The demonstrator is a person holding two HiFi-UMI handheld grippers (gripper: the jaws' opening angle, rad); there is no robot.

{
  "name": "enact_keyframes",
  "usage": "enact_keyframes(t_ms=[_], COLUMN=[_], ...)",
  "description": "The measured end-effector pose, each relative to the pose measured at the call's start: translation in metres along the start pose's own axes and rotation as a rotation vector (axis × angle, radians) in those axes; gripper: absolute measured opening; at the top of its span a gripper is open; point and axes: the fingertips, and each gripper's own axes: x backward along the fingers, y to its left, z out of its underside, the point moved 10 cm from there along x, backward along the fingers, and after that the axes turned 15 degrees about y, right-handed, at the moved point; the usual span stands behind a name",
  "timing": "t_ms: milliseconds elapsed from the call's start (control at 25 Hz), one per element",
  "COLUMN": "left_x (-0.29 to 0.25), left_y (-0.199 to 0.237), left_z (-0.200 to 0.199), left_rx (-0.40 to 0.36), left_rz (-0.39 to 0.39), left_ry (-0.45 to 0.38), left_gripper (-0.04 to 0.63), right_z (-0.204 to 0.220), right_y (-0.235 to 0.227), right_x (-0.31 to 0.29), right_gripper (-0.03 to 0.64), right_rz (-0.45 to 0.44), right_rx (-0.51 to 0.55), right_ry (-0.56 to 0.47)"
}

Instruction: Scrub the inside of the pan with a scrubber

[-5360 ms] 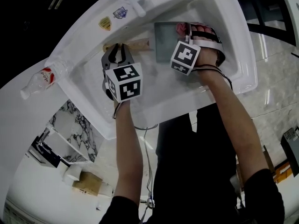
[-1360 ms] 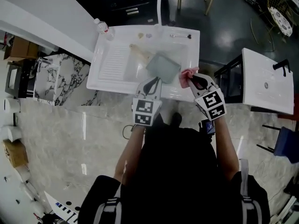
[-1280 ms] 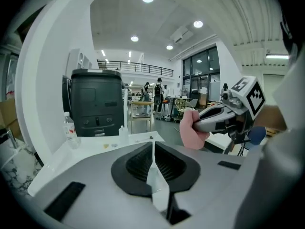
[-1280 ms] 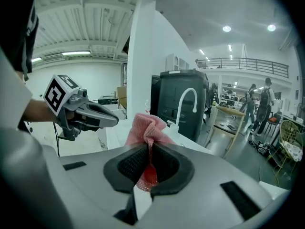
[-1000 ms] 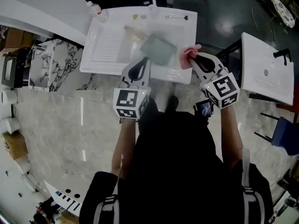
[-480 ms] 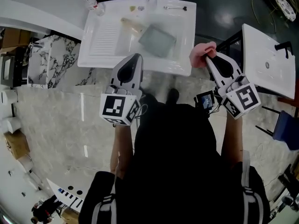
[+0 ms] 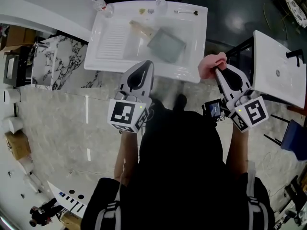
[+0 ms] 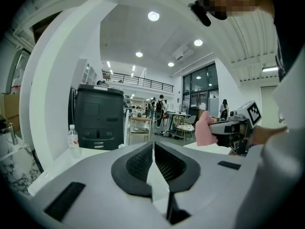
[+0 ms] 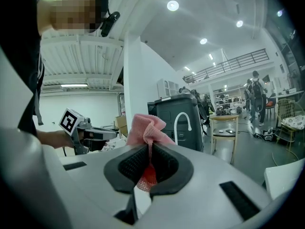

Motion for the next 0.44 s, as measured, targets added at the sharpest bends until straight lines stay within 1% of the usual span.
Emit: enact_keyframes(t_ms=[160, 440], left_x=[0.0003, 0.0002], left_y=[0.0029, -0.0021], left_z=[-0.0003, 0.0027], left_rx=[0.007, 0.01], left_rz=[-0.015, -0.016], left_ry=[-0.001, 0.006], left_gripper=[0.043, 0.043], right_z=[-0.0039, -0.0023], right_y=[-0.0011, -0.0014], right_x=[-0.0023, -0.0026], right_gripper=[0.035, 0.035], right_rz=[0.014, 0.002], right_rx=[-0.009, -0.001], right_ry=[-0.025, -0.016])
